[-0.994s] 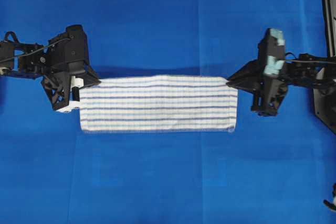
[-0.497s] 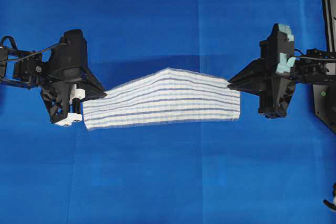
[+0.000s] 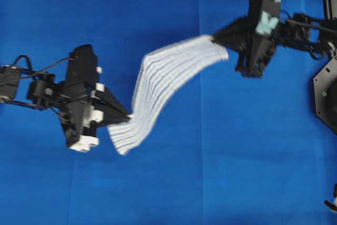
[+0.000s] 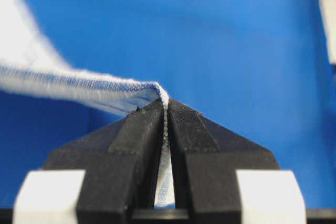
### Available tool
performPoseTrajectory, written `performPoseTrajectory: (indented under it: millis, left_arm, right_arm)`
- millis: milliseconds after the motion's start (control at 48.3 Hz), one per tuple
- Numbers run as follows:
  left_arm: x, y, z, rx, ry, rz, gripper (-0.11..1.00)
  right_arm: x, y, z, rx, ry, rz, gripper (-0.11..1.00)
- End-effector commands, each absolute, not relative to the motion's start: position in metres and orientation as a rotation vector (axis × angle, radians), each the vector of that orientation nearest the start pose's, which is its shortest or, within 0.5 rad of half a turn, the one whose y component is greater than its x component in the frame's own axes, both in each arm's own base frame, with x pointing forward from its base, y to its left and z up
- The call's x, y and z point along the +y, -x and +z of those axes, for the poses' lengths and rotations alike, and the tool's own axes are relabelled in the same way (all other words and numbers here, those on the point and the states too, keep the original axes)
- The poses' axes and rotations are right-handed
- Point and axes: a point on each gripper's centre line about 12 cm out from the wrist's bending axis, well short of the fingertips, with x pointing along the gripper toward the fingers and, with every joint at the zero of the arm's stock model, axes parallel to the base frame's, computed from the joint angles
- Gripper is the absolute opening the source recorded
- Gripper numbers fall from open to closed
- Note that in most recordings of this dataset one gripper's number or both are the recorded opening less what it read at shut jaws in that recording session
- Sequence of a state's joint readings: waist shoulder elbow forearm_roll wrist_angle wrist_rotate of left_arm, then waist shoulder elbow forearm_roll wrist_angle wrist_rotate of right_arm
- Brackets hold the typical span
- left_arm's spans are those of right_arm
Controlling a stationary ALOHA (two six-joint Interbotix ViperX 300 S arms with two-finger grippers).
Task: Fold the blue towel.
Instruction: 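Lift the strip and swing it to a vertical orientation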
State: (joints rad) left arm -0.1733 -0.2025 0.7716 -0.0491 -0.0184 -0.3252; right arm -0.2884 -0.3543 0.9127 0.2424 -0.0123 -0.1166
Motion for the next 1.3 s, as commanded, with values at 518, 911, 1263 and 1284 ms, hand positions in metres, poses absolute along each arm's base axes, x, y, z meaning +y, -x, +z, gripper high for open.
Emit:
performPoseTrajectory:
  millis: [518,911,1263,1284]
  left_arm:
    - [-0.072,-0.455,0.227,0.456,0.327,-0.071,0.02]
    - [-0.075,-0.502,0.220,0.430,0.330,-0.067,0.02]
    - [-0.072,-0.502,0.202,0.420,0.350,-0.057,0.02]
    - [-0.073,-0.501,0.201,0.419,0.351,-0.058,0.02]
  right_arm:
    - [-0.150,-0.329,0.237,0.391,-0.116,-0.441,0.06]
    - [-0.162,-0.287,0.235,0.390,-0.130,-0.525,0.06]
    - [-0.173,-0.306,0.224,0.436,-0.121,-0.518,0.06]
    - [-0.175,-0.308,0.223,0.439,-0.122,-0.518,0.06]
